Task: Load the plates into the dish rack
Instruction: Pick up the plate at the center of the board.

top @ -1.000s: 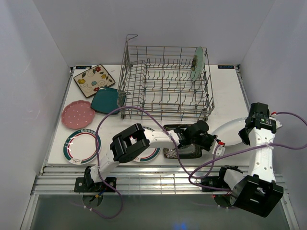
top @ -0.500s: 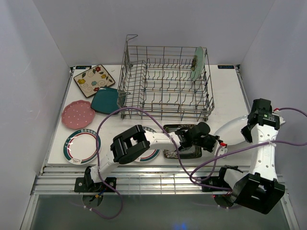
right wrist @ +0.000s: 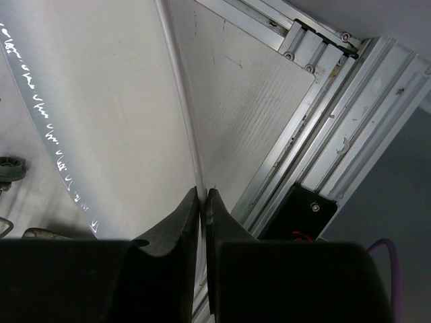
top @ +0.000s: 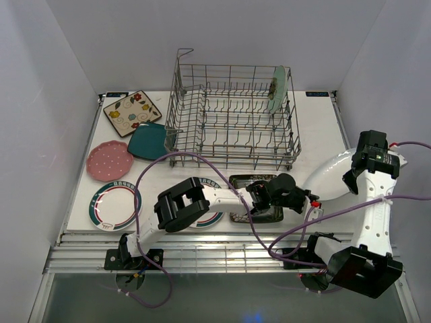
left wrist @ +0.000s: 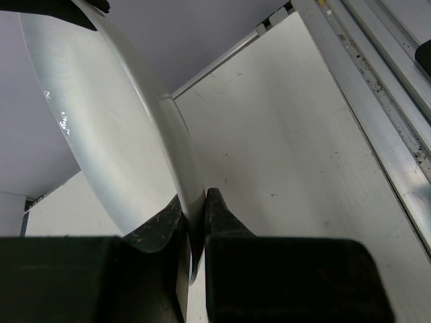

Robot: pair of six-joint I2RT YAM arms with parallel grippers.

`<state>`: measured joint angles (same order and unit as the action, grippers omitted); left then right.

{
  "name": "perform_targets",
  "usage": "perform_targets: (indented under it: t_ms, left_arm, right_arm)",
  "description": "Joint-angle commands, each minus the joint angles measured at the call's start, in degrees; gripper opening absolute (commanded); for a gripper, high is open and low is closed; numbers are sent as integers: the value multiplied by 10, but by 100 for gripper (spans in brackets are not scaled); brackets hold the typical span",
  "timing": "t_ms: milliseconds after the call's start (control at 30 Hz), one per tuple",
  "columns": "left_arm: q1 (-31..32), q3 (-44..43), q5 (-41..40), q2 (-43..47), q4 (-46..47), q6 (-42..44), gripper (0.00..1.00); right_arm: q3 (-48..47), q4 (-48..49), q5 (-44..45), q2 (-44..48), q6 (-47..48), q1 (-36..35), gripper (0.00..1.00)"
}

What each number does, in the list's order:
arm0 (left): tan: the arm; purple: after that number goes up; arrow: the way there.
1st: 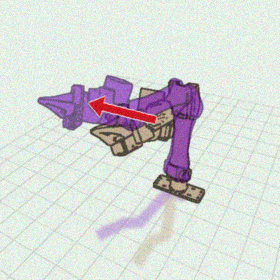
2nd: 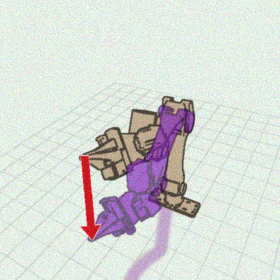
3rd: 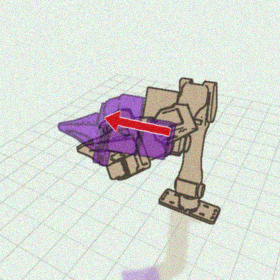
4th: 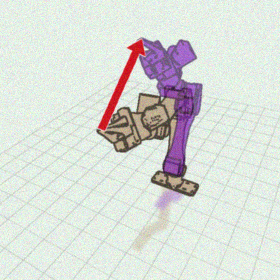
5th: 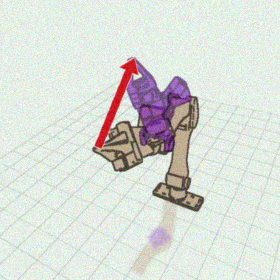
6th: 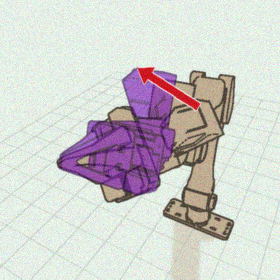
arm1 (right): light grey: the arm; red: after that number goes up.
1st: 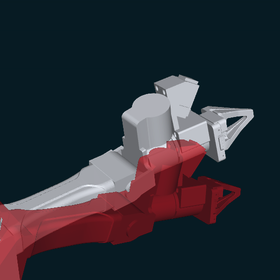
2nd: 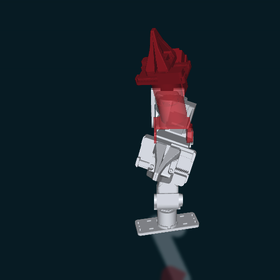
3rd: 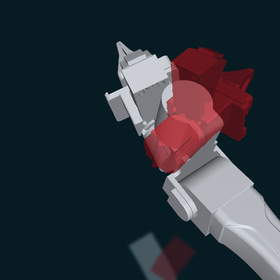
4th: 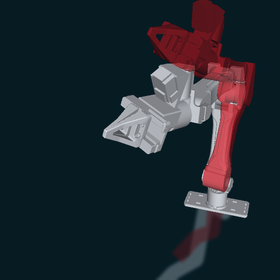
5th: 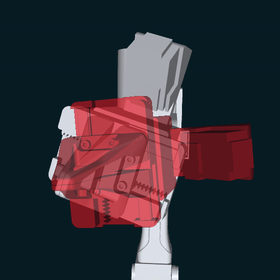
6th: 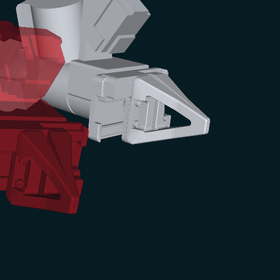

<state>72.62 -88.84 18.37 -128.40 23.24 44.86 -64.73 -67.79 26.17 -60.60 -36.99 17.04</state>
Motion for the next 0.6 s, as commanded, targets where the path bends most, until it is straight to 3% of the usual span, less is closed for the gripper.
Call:
perform_targets:
  t_ms: [0, 567]
  left_arm:
    - [9, 2, -47, 61, 38, 58, 0]
    - [18, 2, -112, 91, 80, 91, 0]
  right_arm:
    - [-68, -14, 8, 13, -3, -5, 8]
    - [-168, -17, -41, 13, 38, -21, 8]
